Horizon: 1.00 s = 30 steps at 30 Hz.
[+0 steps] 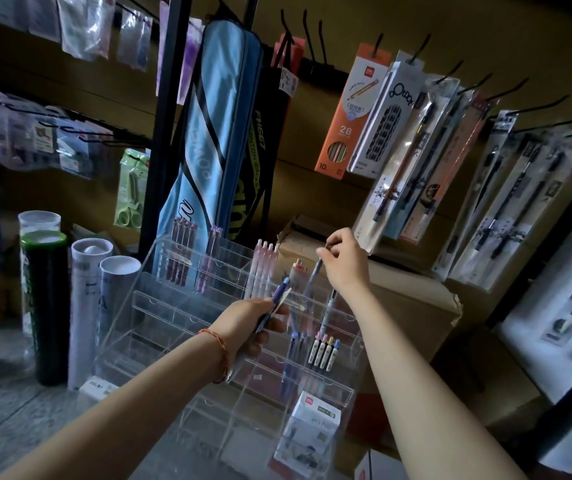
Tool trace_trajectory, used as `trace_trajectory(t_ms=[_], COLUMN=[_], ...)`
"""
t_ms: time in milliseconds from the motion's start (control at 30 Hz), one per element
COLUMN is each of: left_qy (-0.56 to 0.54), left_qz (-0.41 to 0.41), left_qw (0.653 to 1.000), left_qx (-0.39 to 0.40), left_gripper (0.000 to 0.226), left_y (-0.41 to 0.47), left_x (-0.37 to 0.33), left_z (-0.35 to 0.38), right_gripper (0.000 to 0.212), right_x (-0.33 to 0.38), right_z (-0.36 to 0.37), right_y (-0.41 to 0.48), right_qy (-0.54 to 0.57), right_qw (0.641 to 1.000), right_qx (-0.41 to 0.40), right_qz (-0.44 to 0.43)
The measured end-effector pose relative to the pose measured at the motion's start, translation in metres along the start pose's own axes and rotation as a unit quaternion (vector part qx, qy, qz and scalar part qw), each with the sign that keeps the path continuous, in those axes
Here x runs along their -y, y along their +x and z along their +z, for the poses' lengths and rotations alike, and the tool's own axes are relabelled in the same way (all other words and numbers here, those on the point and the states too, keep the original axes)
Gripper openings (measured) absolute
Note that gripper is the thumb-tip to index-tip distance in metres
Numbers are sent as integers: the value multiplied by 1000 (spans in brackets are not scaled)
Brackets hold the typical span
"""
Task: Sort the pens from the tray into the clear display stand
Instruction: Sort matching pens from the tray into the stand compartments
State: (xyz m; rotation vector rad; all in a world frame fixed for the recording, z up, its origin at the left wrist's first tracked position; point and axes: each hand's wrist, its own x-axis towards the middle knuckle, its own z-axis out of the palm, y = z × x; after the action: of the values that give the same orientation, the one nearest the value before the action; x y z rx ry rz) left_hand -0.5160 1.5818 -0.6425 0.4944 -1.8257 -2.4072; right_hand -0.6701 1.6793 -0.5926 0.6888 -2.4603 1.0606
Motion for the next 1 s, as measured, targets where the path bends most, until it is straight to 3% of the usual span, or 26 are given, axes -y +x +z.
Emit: trace_trajectory(t_ms=[300,367,433,500,633,733,833,933,1000], left_qy=[-13,-16,-27,-44,-62,-44,-18,190,364], left_qz=[-3,0,10,17,14,10,4,59,147], left_qw=[999,999,998,996,994,994,993,978,920], left_qx=[36,46,58,70,90,98,117,57,2], left_gripper=[42,43,42,41,42,42,41,40,33], left_y=[1,3,4,5,5,7,4,6,14], left_x=[2,2,1,-1,1,6,8,10,14], left_z=[2,3,6,11,25,35,47,56,55], right_gripper=[14,17,18,14,10,11,11,10,12], right_x=[13,27,38,36,21,11,-7,-25,-38], right_z=[-18,-36,-51,-54,-44,-46,-50,-61,-74], right_y=[-3,-11,-30,-51,-71,-79,-88,-88,-86], right_qy=[-162,-63,79,195,311,390,384,393,384], right_qw=[983,985,952,914,896,863,876,886,907], right_qx=[74,162,293,349,297,294,258,187,69], right_qz=[-36,-11,34,68,111,128,139,161,159])
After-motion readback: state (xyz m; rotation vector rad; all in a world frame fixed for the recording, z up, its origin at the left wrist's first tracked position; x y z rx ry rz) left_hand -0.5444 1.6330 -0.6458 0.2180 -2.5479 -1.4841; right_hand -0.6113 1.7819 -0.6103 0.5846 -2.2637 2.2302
